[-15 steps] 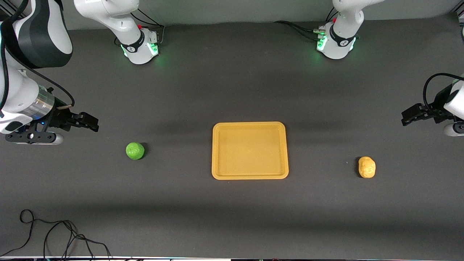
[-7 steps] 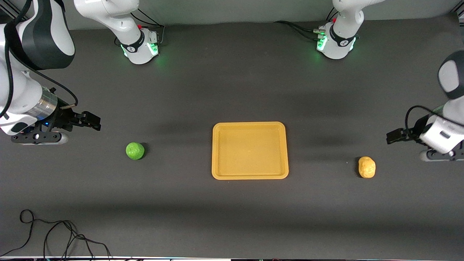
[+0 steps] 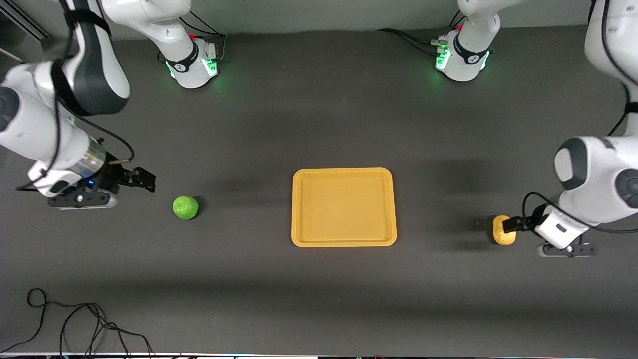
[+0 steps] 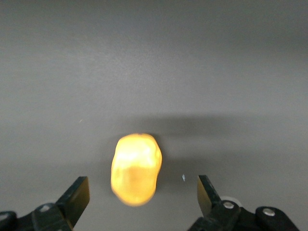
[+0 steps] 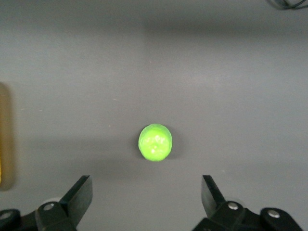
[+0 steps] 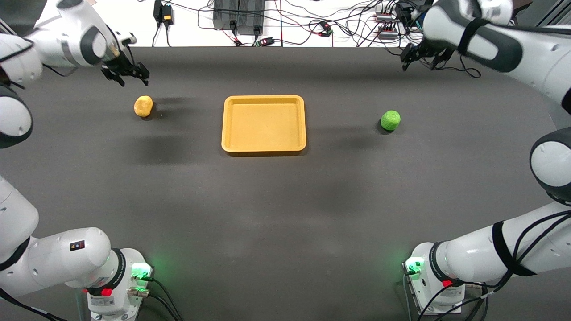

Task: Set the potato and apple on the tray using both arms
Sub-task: 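Lower the left gripper onto the potato while the right gripper lowers onto the apple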

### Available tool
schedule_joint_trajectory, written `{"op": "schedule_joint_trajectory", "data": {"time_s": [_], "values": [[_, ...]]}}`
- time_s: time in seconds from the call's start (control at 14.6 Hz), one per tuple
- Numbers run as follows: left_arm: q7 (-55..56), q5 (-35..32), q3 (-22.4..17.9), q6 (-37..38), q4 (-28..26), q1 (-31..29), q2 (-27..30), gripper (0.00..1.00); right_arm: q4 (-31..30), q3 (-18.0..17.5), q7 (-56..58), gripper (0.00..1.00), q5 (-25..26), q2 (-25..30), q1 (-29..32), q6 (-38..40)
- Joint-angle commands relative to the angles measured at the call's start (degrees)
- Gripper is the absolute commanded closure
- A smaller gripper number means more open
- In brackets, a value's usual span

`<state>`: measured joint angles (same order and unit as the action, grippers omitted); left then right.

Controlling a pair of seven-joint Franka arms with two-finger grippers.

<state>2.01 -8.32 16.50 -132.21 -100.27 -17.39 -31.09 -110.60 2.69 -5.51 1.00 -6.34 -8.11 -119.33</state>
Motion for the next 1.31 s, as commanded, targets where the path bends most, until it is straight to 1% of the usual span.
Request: {"op": "schedule_joint_trajectory", "data": {"time_s": [0.0,0.21,0.34,0.48,0.55,0.69,0.76,0.82,0.89,0.96,1.03,1.1,1.17,1.24], "values": [[-0.7,-3.3,-0.2,-1.2,-0.5,-0.3,-1.4,0.00,-3.4,-0.1,0.7,0.00,-1.4,-4.5,0.2,-8.3],[-0.6,-4.9,-0.2,-2.7,-0.7,-0.2,-3.6,0.00,-6.1,-0.2,0.6,0.00,-1.5,-9.5,0.2,-16.5],[-0.6,-6.0,-0.3,-3.0,-0.9,-0.3,-4.3,0.00,-10.4,-0.3,0.7,0.00,-1.5,-12.0,0.2,-25.1],[-0.5,-7.4,-0.5,-5.2,-1.9,-0.4,-5.4,0.01,-14.4,-0.4,0.7,0.00,-1.5,-14.2,0.2,-32.8],[-0.3,-7.4,-1.1,-6.9,-3.1,-0.3,-5.3,0.09,-15.3,-0.5,0.7,0.00,-1.5,-15.4,0.2,-35.5],[0.2,-7.4,-1.3,-8.7,-4.4,-0.3,-5.1,0.40,-15.3,-0.5,0.7,0.00,-1.5,-18.0,0.2,-37.9],[0.3,-7.4,-1.3,-8.7,-4.4,-0.3,-5.1,0.49,-15.4,-0.5,0.7,0.00,-1.5,-19.0,0.3,-39.6],[0.3,-7.4,-1.3,-8.2,-4.4,-0.1,-4.9,0.51,-15.4,-0.5,0.7,0.09,-1.5,-19.8,0.3,-41.1],[0.4,-7.4,-1.3,-7.7,-4.4,0.0,-4.6,0.51,-15.4,-0.5,0.6,0.33,-1.5,-19.8,0.3,-41.0],[0.6,-7.3,-1.3,-6.8,-4.5,0.2,-3.5,0.51,-15.3,-0.5,0.5,0.45,-1.5,-19.2,0.2,-40.5],[1.8,-7.2,-0.9,-3.4,-4.3,0.3,-1.5,0.51,-15.1,-0.7,0.6,0.56,-1.5,-17.8,0.2,-39.2],[3.4,-6.6,-0.3,2.3,-3.8,0.9,1.6,0.51,-14.5,-1.1,0.7,0.66,-1.5,-16.0,0.2,-35.6],[5.0,-5.9,1.5,7.9,-2.7,1.2,4.5,0.51,-12.6,-1.2,0.7,0.69,-1.5,-14.0,0.3,-30.5],[6.8,-4.0,3.5,13.1,-0.5,1.1,6.5,0.51,-10.1,-1.6,0.7,0.70,-1.5,-11.9,0.3,-23.4]]}}
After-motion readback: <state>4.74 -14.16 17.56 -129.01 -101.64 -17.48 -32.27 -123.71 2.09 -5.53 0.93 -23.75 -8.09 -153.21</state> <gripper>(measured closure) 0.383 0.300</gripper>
